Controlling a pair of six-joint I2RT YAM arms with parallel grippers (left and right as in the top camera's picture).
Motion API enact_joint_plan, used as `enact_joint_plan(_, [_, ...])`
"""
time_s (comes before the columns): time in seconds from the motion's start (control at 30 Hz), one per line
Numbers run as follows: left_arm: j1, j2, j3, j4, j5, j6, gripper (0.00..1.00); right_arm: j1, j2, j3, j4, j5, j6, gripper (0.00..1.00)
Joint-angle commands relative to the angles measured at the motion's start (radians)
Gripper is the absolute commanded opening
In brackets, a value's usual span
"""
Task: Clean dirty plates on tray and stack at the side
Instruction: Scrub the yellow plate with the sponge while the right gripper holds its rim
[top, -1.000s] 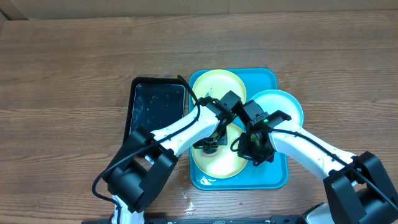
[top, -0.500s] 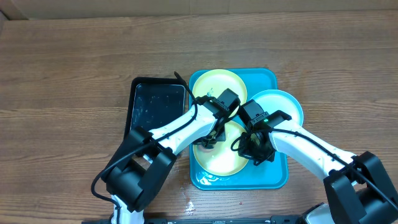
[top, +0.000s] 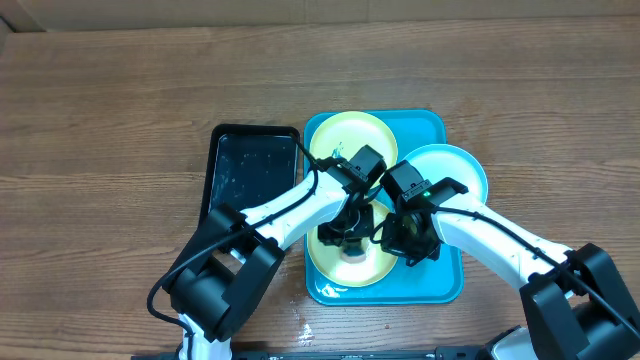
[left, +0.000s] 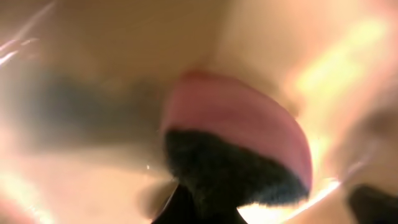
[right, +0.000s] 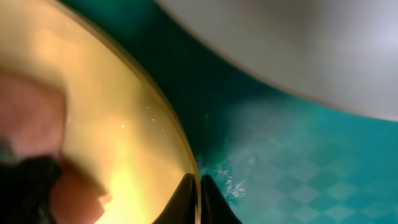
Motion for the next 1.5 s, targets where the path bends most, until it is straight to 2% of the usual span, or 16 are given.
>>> enact_joint_plan(0.0, [0.001,0.015,-0.013,-0.085,-0.221,-0.061,0.04,0.003,0.000,0.002,0.006,0.014,-0.001,0.04])
enact_joint_plan(0.4, [0.037,0.002,-0.011,-0.140,-0.609,-0.117,0.04,0.003,0.000,0.002,0.005,0.013,-0.001,0.04])
enact_joint_plan(0.53, [0.040,0.002,-0.011,-0.137,-0.654,-0.117,0.04,0.003,0.000,0.002,0.005,0.013,-0.001,0.04])
enact_joint_plan(0.63, [0.040,0.002,-0.011,-0.124,-0.594,-0.116,0.04,0.003,0.000,0.002,0.005,0.013,-0.001,0.04])
enact_joint_plan(0.7, [0.040,0.002,-0.011,-0.097,-0.501,-0.105,0.04,0.003,0.000,0.002,0.005,0.014,-0.001,0.04])
enact_joint_plan(0.77, [0.040,0.002,-0.012,-0.046,-0.356,-0.057,0.04,0.003,0.000,0.002,0.005,0.014,-0.001,0.04])
enact_joint_plan(0.8, [0.040,0.002,-0.016,0.018,-0.202,-0.011,0.04,0.003,0.000,0.002,0.005,0.014,-0.001,0.04])
enact_joint_plan(0.83, [0.040,0.002,-0.022,0.059,-0.119,0.016,0.04,0.003,0.000,0.002,0.005,0.013,-0.001,0.04])
enact_joint_plan(0.97, [0.032,0.002,-0.059,0.182,0.082,0.062,0.04,0.003,0.000,0.002,0.004,0.014,-0.001,0.04])
enact_joint_plan(1.1, [0.031,0.002,-0.085,0.192,0.109,0.077,0.04,0.003,0.000,0.002,0.003,0.014,-0.001,0.04])
enact_joint_plan(1.27, [0.035,0.002,-0.084,0.112,0.101,0.091,0.04,0.003,0.000,0.002,0.003,0.014,-0.001,0.04])
enact_joint_plan(1.47, [0.035,-0.015,-0.084,-0.008,-0.059,0.047,0.04,0.003,0.000,0.002,0.004,0.014,-0.001,0.04])
